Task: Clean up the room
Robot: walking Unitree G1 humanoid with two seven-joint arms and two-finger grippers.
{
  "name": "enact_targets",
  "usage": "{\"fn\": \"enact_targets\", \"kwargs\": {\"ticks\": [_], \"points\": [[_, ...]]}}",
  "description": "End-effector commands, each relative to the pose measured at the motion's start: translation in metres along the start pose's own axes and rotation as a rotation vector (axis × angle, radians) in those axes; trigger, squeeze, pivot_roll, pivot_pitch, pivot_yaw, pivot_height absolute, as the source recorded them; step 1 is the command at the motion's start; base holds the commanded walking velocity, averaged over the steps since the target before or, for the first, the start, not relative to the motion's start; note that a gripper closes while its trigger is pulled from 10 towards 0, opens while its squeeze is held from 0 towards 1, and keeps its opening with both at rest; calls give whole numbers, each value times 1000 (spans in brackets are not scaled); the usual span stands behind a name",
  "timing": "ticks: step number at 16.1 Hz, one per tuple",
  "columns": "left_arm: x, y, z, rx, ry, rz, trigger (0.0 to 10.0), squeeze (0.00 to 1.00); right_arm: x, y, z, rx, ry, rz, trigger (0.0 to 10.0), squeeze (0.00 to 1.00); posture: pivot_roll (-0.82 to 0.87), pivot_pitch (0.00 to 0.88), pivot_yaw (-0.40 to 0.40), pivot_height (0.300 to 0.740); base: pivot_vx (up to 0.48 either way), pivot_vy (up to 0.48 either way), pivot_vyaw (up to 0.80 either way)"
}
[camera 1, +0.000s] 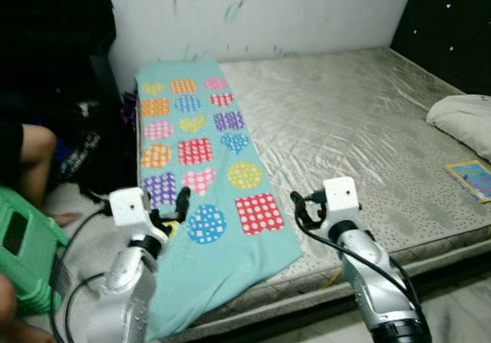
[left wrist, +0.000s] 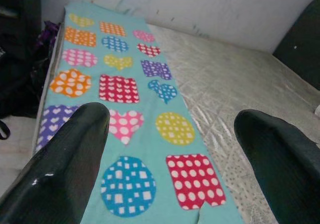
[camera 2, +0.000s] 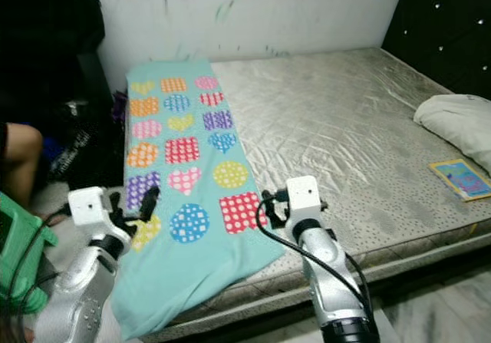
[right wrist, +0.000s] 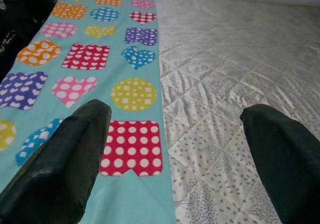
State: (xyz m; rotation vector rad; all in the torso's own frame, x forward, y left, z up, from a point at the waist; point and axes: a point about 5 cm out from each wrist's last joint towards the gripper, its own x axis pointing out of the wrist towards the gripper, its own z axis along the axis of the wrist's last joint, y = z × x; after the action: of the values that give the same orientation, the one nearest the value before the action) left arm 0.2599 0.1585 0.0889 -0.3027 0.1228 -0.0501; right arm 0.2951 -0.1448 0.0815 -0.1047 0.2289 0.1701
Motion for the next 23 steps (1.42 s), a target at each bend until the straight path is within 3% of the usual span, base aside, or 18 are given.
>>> {"fn": "enact_targets", "kwargs": {"ticks": [1,7,11,23], "points": [[2,1,5,25,-24,16,10000,0,0,0,6,10,-27,14,10000,0,-113,0,-2,740,0,0,0],[4,6,7,42,-37,48,10000,0,1,7,12,-14,-56,55,10000,0,-115,0,0,740,0,0,0],[4,6,7,42,-39,50,10000,0,0,8,13,-16,-70,60,10000,0,-112,0,2,740,0,0,398],[3,3,7,15,-45,44,10000,0,0,7,14,-4,-85,60,10000,0,-110,0,-7,740,0,0,0]]}}
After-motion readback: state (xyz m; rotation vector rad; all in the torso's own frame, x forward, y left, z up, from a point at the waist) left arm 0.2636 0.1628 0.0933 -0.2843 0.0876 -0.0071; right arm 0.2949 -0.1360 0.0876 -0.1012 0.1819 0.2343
